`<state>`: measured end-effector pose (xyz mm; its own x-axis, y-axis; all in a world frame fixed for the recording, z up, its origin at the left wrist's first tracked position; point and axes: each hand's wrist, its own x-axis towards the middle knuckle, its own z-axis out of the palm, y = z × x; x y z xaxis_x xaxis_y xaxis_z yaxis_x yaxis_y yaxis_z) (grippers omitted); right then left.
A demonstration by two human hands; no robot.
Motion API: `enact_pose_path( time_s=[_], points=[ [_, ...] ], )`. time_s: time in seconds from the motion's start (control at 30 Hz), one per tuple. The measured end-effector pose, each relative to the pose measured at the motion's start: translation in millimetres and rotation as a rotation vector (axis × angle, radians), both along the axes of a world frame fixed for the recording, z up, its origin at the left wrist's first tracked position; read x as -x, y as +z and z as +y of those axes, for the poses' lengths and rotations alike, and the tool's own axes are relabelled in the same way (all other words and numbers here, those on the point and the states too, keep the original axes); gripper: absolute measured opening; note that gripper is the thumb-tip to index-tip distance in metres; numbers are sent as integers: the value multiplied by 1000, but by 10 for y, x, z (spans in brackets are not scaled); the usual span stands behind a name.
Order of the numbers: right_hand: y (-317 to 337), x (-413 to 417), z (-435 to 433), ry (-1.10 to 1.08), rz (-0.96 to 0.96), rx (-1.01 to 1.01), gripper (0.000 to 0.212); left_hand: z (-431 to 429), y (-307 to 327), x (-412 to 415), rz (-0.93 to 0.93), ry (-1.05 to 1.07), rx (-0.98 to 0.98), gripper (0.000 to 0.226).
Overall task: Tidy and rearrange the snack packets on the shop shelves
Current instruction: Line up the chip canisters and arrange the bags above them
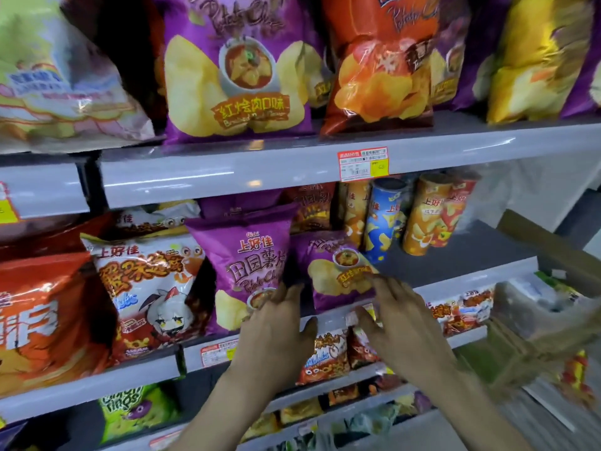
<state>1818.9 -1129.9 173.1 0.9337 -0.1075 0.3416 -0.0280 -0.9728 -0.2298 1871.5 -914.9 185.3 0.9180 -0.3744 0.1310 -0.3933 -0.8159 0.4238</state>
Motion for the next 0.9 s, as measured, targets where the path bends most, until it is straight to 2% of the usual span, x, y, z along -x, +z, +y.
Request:
enact_pose_path(
  time_s=[0.17, 0.3, 0.37, 0.47, 0.6, 0.67, 0.77, 0.83, 0.9],
  points=[
    [-60, -174, -624, 35, 30, -95, 57, -493, -169, -252, 104, 62, 100, 79],
    [-82, -337, -955, 102, 161, -425, 61, -746, -301, -362, 219, 180, 233, 88],
    [-104, -484, -1023, 143, 211, -591, 73, -849, -354, -370, 268, 230, 351, 85],
    [-177, -678, -998, 191, 323, -799, 70, -986, -359, -324, 273, 310, 483, 82],
    [-244, -747, -982, 232, 329, -868, 64, -1102, -229, -169, 215, 369, 540, 77],
    [-282, -696, -1048, 226, 346, -934, 67, -1125, -189, -63, 215, 386, 563, 68],
    [-404, -589, -1202, 192, 381, -1018, 84, -1111, -207, 92, 335, 459, 709, 53],
    [-448, -513, -1272, 159, 433, -1075, 77, -1094, -279, 182, 467, 471, 848, 56],
    [-445, -439, -1304, 136, 522, -1138, 61, -1109, -348, 257, 595, 458, 872, 65]
  ],
)
